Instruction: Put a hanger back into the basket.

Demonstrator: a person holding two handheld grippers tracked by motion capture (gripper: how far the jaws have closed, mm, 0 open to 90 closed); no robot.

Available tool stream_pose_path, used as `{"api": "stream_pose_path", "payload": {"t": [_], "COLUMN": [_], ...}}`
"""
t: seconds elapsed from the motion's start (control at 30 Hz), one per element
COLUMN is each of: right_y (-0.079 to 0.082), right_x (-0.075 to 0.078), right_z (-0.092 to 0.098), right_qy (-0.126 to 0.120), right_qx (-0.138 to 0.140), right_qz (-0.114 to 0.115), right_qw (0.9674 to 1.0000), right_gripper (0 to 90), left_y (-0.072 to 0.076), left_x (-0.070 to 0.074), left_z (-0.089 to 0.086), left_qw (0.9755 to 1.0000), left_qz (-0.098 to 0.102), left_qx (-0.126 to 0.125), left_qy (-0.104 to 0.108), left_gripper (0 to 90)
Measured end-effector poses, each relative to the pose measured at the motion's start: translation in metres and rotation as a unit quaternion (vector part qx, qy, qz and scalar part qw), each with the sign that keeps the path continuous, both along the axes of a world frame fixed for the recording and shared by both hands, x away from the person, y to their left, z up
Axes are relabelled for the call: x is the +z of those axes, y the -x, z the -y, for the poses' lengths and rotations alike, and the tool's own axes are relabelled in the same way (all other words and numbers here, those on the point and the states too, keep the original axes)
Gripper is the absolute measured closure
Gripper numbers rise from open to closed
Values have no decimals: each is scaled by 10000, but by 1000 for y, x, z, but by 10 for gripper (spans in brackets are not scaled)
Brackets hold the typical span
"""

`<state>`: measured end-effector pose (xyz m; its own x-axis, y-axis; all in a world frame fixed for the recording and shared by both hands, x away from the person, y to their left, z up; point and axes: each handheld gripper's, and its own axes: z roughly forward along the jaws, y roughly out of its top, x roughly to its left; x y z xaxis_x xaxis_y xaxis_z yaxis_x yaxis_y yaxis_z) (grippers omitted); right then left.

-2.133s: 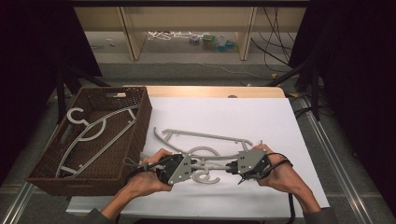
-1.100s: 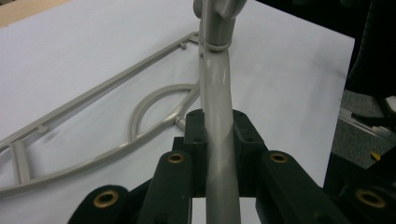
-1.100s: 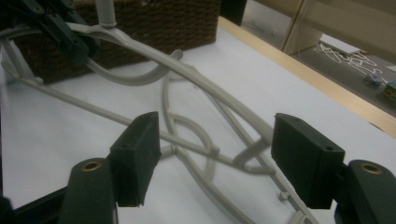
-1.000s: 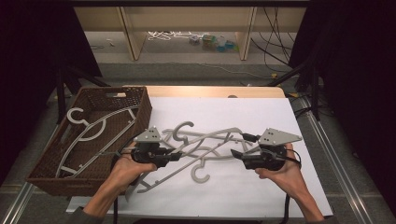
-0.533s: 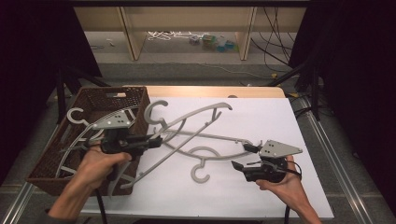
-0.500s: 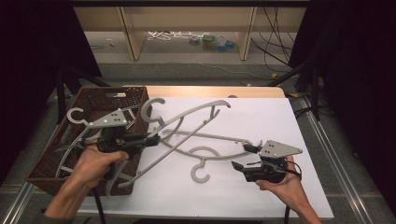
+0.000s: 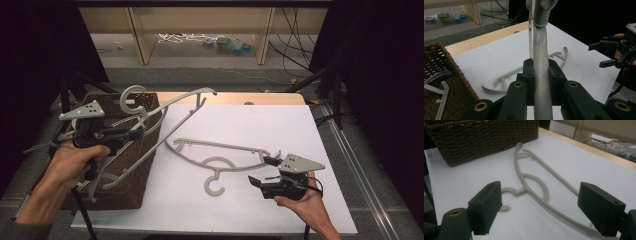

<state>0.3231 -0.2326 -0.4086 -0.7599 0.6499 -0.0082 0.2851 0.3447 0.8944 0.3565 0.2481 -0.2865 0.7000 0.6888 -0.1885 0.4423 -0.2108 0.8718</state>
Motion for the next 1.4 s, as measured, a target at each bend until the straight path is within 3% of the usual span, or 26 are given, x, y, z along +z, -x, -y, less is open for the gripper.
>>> {"api": "stream_pose_path", "payload": {"t": [0.3, 0.5, 0.87, 1.03, 1.27, 1.37, 1.4], "right_y": [-1, -1, 0, -1, -2, -2, -2], "right_x": [-5, -6, -8, -9, -11, -11, -11], "right_z": [2, 2, 1, 2, 2, 2, 2], "right_qy": [-3, -5, 24, 21, 43, 43, 49], "right_qx": [2, -27, 36, 49, 43, 44, 41], "right_qz": [-48, -45, -73, -107, -142, -150, -160], "right_qw": [10000, 10000, 10000, 9999, 9999, 9999, 9999], "right_gripper": [206, 205, 198, 198, 197, 197, 197], "left_y": [-12, -15, -23, -27, -28, -29, -30], "left_x": [2, 4, -3, -11, -18, -22, -22], "left_z": [-30, -52, -88, -104, -120, -124, -127], "left_qw": [9992, 9984, 9947, 9933, 9904, 9899, 9891], "left_qz": [4, 34, -47, -61, -63, -123, -153], "left_qx": [398, 547, 975, 1057, 1064, 1106, 1061], "left_qy": [-7, -144, -308, -462, -884, -875, -1009], "left_gripper": [793, 793, 793, 793, 793, 793, 793]}}
